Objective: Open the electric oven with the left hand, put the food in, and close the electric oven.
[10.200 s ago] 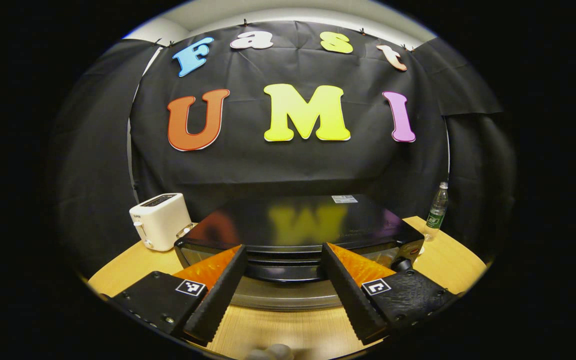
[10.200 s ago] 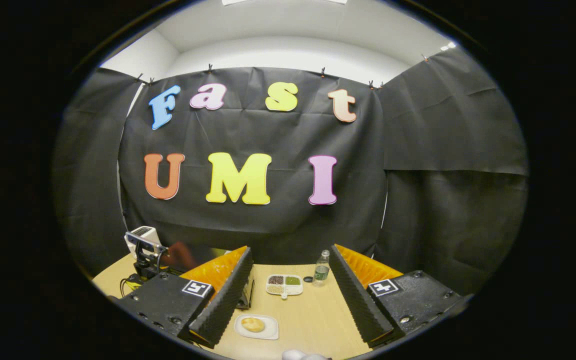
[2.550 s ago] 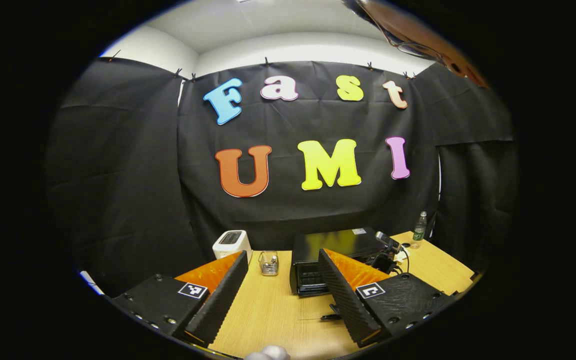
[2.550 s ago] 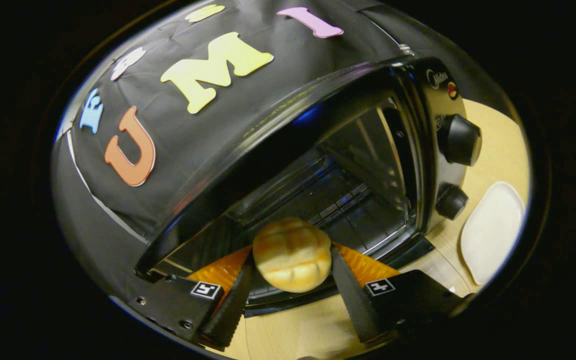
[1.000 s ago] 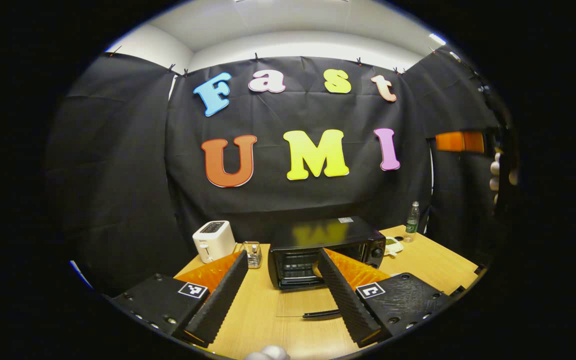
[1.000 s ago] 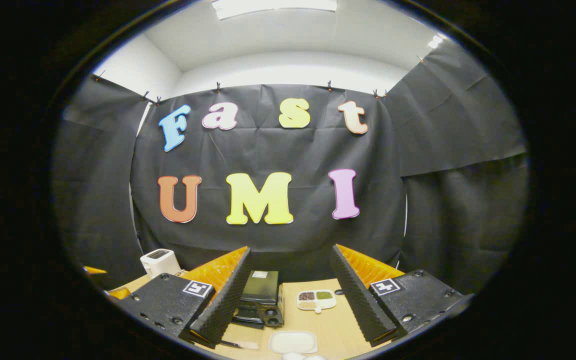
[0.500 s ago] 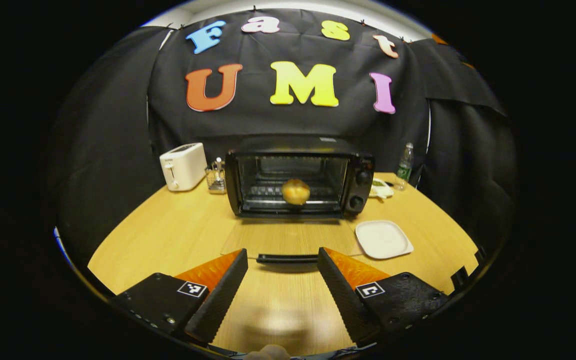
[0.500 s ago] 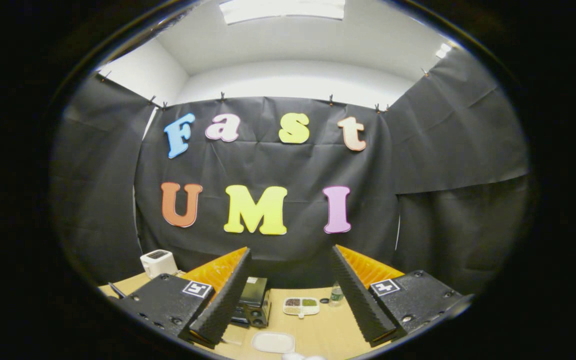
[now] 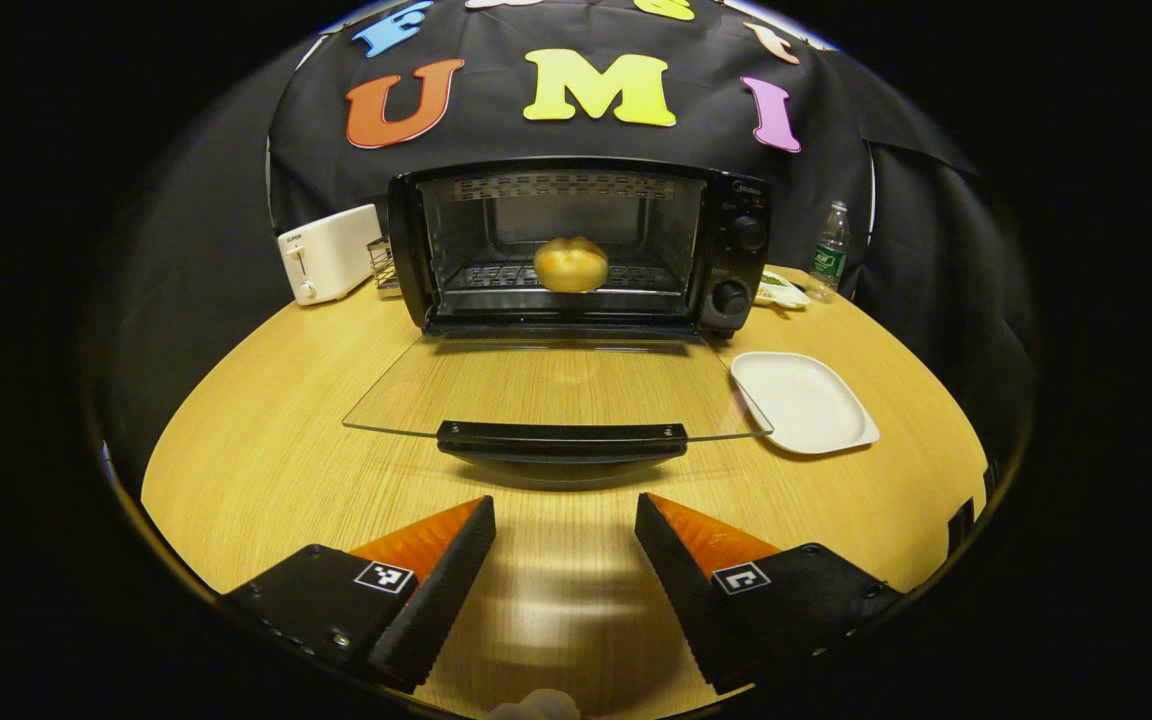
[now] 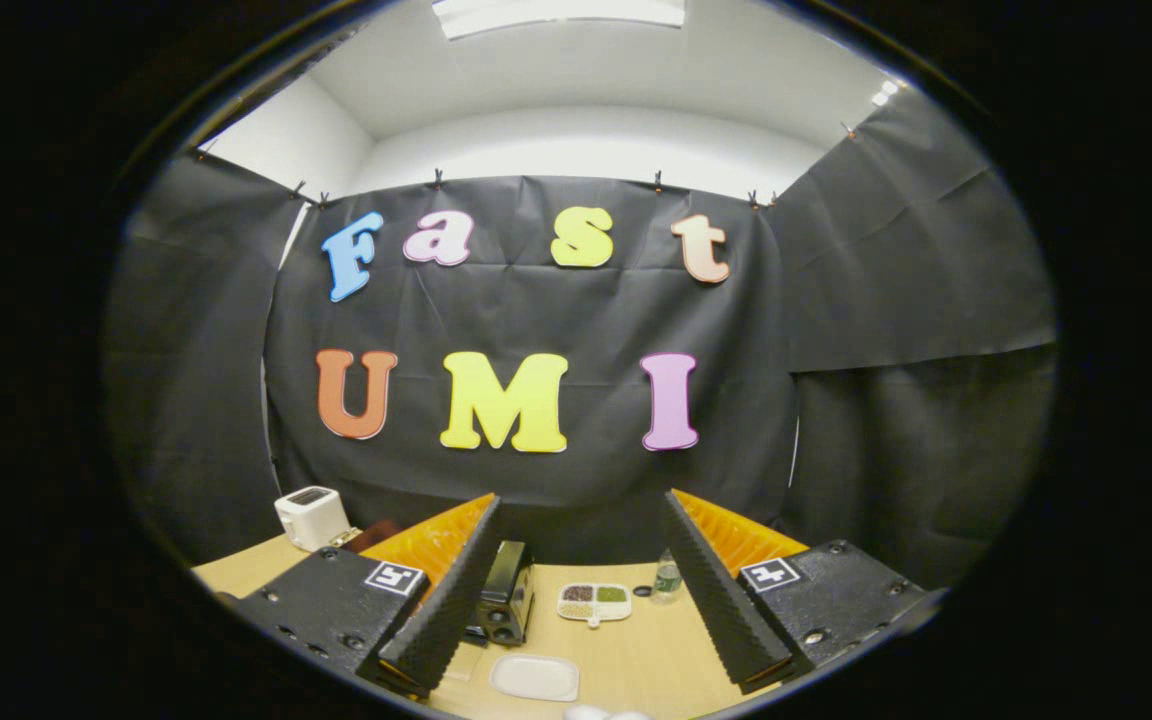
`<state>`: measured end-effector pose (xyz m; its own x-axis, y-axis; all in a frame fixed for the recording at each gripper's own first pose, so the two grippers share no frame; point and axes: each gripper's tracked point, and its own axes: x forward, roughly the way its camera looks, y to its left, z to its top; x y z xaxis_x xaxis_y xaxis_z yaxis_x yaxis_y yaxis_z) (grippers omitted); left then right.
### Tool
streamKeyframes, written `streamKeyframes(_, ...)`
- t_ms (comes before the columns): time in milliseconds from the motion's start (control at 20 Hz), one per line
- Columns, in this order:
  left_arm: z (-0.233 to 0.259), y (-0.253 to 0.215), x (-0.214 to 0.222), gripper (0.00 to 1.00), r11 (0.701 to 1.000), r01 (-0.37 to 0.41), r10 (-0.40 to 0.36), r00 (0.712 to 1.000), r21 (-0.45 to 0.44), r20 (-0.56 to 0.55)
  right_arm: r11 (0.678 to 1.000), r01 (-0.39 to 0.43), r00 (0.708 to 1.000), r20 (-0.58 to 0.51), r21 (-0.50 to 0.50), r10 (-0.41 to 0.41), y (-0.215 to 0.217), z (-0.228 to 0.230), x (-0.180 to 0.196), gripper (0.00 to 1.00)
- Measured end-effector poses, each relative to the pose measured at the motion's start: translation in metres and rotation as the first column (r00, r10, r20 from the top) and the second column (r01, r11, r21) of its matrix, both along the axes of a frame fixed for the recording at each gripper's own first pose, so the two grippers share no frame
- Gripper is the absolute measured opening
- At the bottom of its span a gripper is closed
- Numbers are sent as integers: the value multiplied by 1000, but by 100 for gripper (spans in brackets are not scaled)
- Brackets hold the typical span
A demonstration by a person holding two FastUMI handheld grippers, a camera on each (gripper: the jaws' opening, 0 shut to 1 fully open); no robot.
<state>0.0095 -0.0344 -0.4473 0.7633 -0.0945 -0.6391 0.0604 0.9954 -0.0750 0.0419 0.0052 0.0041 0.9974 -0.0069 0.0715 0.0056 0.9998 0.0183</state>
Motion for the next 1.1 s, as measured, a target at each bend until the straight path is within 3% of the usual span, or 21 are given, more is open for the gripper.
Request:
streamKeyframes(50, -5, -3, 1, 93, 1000, 6, -6, 1000, -5, -10, 1000, 4, 1000, -8, 2, -4, -2, -1, 1, 100)
streamKeyframes(300, -16, -3, 18, 93, 1000, 13, -13, 999, 16, -29, 1000, 10, 999, -38, 6, -9, -5, -12, 3, 96)
streamKeyframes(500, -15, -3, 20, 93, 1000, 7, -7, 999, 9, -39, 1000, 16, 999, -37, 11, -16, -8, -12, 2, 100)
streamKeyframes(1100, 40, 1, 38, 94, 999, 24, -25, 999, 32, 22, 998, 17, 998, -59, 61, -13, -14, -21, 1, 100)
